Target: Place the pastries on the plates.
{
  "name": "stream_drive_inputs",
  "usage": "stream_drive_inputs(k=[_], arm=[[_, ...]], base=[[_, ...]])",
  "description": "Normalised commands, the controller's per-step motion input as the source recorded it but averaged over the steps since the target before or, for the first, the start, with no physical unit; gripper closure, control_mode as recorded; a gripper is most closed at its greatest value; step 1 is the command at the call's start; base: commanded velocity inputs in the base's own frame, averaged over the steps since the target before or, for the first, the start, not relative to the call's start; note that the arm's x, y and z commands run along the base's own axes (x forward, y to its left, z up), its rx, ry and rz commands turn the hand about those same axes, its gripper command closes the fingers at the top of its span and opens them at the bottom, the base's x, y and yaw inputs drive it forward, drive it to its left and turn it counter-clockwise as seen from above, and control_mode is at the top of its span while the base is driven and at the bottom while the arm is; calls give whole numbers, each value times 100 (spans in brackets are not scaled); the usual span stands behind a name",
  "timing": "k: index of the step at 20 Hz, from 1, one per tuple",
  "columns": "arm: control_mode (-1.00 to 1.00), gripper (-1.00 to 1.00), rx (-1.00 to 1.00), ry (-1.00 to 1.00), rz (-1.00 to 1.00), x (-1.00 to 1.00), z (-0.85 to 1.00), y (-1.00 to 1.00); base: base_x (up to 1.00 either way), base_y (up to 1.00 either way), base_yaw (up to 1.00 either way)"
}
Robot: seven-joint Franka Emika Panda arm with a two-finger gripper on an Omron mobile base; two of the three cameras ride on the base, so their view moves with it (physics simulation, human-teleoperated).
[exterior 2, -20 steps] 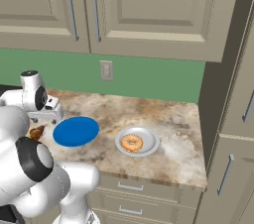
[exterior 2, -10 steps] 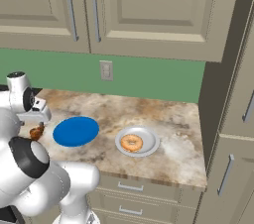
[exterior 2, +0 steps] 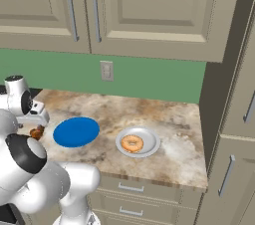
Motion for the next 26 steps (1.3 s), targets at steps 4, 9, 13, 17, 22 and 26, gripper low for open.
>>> stream_drive_inputs(k=[4,9,13,17,22,26], arm=[[-100,-100,0,0,0,9,-32,4],[-100,-100,0,0,0,15,-21,16],[-100,-100,0,0,0,15,-22,6],[-100,-100,0,0,0,13,-25,1],[-100,-100,0,0,0,2,-32,2],[-100,-100,0,1,0,5,-25,3]], base=[[0,0,0],[0,0,0],[0,0,0],[0,0,0],[0,0,0],[0,0,0]])
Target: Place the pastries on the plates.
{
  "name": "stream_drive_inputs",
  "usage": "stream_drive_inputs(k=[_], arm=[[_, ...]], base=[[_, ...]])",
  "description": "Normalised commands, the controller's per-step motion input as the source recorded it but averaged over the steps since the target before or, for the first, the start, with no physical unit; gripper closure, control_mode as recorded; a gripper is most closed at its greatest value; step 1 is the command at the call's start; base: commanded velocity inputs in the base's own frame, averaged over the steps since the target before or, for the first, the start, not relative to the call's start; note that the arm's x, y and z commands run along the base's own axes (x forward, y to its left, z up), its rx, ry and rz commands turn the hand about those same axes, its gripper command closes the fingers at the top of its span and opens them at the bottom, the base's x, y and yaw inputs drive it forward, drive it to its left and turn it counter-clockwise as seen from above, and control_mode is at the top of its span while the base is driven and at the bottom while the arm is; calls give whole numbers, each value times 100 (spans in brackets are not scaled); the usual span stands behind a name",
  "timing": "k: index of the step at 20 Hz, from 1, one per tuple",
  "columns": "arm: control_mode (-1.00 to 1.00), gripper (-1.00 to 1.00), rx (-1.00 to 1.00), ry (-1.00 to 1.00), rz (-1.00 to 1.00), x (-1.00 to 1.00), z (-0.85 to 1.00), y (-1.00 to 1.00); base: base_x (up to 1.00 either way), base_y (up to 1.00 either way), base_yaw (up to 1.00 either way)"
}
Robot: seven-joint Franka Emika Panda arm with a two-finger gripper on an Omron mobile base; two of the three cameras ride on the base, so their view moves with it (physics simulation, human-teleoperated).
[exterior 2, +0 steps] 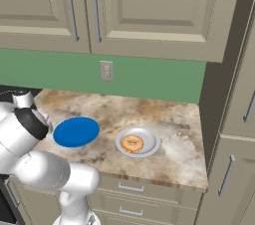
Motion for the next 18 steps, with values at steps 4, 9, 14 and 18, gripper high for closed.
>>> stream_drive_inputs(k=[4,9,14,18], arm=[[-100,-100,0,0,0,13,-20,3],[-100,-100,0,0,0,20,-15,6],[-100,-100,0,0,0,15,-15,13],[-100,100,-3,0,0,1,-4,9]], base=[[0,0,0],[0,0,0],[0,0,0],[0,0,0]])
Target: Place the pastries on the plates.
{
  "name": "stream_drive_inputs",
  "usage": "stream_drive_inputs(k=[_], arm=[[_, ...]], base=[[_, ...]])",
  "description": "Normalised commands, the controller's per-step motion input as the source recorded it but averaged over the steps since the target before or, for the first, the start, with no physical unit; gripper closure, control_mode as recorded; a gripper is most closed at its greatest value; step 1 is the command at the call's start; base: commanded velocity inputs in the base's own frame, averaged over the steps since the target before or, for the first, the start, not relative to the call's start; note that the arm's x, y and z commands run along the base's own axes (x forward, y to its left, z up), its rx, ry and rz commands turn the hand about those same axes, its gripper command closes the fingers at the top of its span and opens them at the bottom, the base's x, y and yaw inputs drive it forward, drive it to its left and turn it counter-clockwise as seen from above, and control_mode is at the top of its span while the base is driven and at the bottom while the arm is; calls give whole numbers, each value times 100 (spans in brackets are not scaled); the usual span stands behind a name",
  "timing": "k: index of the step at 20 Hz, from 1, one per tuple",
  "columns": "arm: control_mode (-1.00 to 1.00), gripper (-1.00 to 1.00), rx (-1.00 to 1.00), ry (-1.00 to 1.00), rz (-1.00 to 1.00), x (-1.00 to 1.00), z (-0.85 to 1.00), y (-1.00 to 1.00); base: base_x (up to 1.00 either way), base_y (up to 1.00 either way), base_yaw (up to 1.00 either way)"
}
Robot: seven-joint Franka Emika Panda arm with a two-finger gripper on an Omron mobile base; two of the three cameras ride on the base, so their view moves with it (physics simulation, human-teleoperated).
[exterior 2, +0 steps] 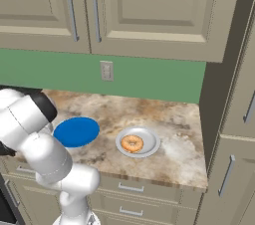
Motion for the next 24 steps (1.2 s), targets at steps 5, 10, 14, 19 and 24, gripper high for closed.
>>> stream_drive_inputs(k=[5,10,14,19,24], arm=[[-100,100,-1,0,1,-4,15,-4],[-100,100,0,0,0,-11,65,-50],[-100,100,-1,2,0,-2,47,-69],[-100,100,-6,1,0,0,8,-68],[-100,100,-6,0,0,0,0,-67]], base=[[0,0,0],[0,0,0],[0,0,0],[0,0,0],[0,0,0]])
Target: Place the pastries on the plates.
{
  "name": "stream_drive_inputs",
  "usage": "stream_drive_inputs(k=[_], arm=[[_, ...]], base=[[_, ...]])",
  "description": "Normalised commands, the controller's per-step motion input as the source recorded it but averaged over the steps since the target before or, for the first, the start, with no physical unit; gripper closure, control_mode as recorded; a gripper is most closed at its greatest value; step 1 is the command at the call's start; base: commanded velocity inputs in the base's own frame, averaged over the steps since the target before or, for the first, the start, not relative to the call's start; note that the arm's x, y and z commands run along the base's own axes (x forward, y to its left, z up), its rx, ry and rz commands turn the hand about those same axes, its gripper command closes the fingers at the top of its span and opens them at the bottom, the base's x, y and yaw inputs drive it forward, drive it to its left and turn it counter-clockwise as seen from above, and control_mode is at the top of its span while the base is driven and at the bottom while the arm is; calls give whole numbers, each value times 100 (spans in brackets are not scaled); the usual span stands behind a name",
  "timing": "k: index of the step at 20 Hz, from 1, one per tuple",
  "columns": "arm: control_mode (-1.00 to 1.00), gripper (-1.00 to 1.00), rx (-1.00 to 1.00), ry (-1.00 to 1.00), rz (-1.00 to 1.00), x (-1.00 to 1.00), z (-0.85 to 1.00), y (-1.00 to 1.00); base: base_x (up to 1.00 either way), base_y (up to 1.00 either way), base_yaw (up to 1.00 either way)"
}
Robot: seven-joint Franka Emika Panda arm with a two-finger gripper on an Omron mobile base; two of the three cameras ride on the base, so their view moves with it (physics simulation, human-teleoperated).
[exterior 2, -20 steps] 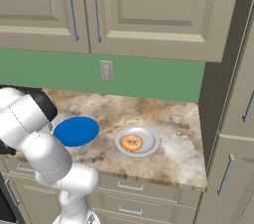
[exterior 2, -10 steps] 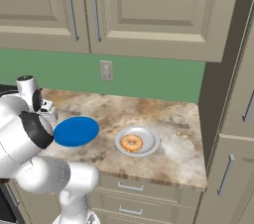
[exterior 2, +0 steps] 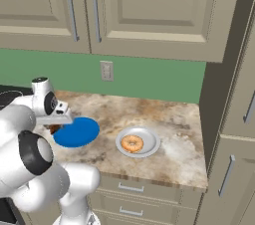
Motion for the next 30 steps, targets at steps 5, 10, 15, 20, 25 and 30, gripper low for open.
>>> stream_drive_inputs(k=[5,10,15,20,25,30], arm=[[-100,100,0,1,0,7,0,-55],[-100,100,0,0,0,30,-6,-20],[-100,100,0,1,0,31,-13,-1],[-100,100,0,2,0,16,-15,0],[-100,-100,0,0,0,1,-6,0],[-100,-100,0,2,0,0,0,0]], base=[[0,0,0],[0,0,0],[0,0,0],[0,0,0],[0,0,0],[0,0,0]])
